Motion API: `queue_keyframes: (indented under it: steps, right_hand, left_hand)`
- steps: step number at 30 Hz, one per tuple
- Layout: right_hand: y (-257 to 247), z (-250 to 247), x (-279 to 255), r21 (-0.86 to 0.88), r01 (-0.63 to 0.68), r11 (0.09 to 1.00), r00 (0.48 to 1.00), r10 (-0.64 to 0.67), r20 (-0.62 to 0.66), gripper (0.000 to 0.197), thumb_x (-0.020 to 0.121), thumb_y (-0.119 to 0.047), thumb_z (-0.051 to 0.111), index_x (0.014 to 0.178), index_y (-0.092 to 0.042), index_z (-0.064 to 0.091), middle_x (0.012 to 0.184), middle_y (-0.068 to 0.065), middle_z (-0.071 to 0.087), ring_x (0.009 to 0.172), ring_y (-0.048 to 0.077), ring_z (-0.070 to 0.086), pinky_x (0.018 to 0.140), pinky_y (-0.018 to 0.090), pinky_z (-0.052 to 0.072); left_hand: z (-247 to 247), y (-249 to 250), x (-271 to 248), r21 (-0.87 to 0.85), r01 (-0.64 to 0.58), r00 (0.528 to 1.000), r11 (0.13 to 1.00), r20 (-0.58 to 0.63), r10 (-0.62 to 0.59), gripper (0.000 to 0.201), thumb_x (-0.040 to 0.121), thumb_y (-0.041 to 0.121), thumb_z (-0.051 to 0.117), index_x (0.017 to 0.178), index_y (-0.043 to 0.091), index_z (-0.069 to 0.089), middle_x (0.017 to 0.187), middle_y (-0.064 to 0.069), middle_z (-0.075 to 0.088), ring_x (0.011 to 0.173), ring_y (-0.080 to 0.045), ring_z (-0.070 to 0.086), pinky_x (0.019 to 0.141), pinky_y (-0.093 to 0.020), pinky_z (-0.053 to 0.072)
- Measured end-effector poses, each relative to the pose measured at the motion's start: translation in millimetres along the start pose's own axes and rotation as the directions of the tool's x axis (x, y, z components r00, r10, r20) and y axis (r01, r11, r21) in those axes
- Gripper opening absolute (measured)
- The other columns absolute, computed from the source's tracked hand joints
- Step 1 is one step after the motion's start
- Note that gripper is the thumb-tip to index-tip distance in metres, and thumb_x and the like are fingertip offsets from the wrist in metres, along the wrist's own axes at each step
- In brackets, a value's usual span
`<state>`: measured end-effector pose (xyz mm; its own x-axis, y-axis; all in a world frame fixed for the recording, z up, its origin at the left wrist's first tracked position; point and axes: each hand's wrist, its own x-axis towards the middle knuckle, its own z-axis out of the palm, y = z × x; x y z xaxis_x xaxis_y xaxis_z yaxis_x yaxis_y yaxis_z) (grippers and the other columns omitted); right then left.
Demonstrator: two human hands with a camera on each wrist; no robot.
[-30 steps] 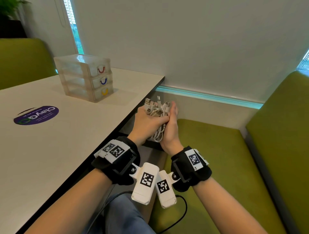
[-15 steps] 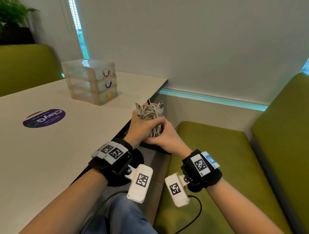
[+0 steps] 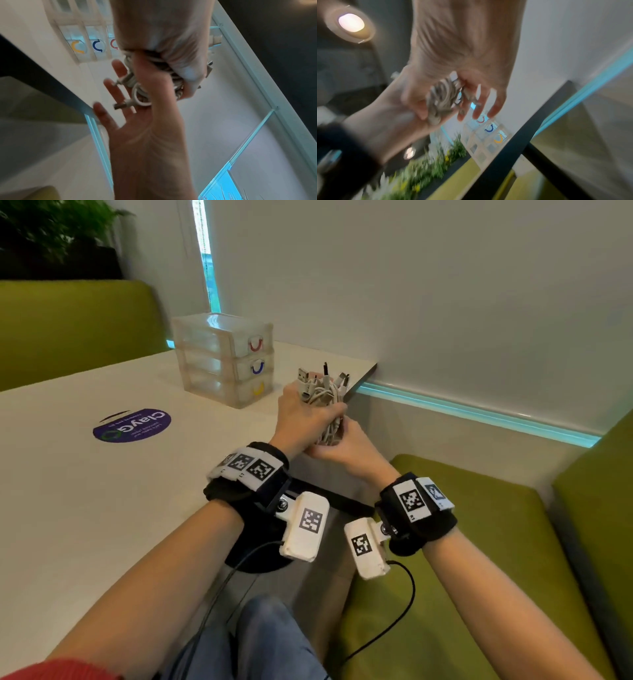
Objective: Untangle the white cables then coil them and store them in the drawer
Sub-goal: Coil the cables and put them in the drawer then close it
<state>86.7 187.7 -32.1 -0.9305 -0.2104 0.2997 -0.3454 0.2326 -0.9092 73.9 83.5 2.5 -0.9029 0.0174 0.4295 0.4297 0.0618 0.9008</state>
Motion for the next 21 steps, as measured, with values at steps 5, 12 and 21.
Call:
queue_keyframes:
  steps: [5,12,21]
  right_hand:
    - [19.7,-2.5,35.1,-0.359,-0.095,0.928,0.956,0.185,0.226,0.073,0.074,-0.004,0.060,0.139,-0.010,0.027,0.126,0.008,0.052,0.115,0.017,0.052,0.099,0.029,0.044]
    - [32.7,25.0,118.5,-0.761,-0.079,0.644,0.937,0.308,0.163,0.042,0.094,-0.019,0.041,0.135,-0.009,0.042,0.137,0.015,0.045,0.127,0.031,0.042,0.107,0.038,0.034]
    - [39.0,45.6,185.1,-0.900,-0.024,0.434,0.931,0.337,0.138,0.037,0.096,-0.027,0.038,0.128,-0.011,0.045,0.128,0.015,0.055,0.115,0.031,0.052,0.101,0.044,0.040]
  left_hand:
    - [-18.0,-5.8,22.4,0.055,0.039,0.995,0.998,-0.090,-0.034,0.028,0.073,-0.002,0.067,0.060,0.021,0.056,0.058,0.008,0.058,0.043,0.008,0.054,0.048,-0.008,0.046]
    - [-45.5,-29.6,58.2,0.119,0.254,0.959,0.960,-0.158,-0.235,0.015,0.071,0.005,0.071,0.074,0.011,0.057,0.064,0.000,0.058,0.055,-0.012,0.056,0.052,-0.021,0.047]
    - [-60.5,-50.6,90.8,0.071,0.361,0.914,0.930,-0.224,-0.338,0.020,0.068,0.007,0.074,0.071,0.015,0.056,0.077,-0.006,0.065,0.077,-0.024,0.065,0.079,-0.035,0.057]
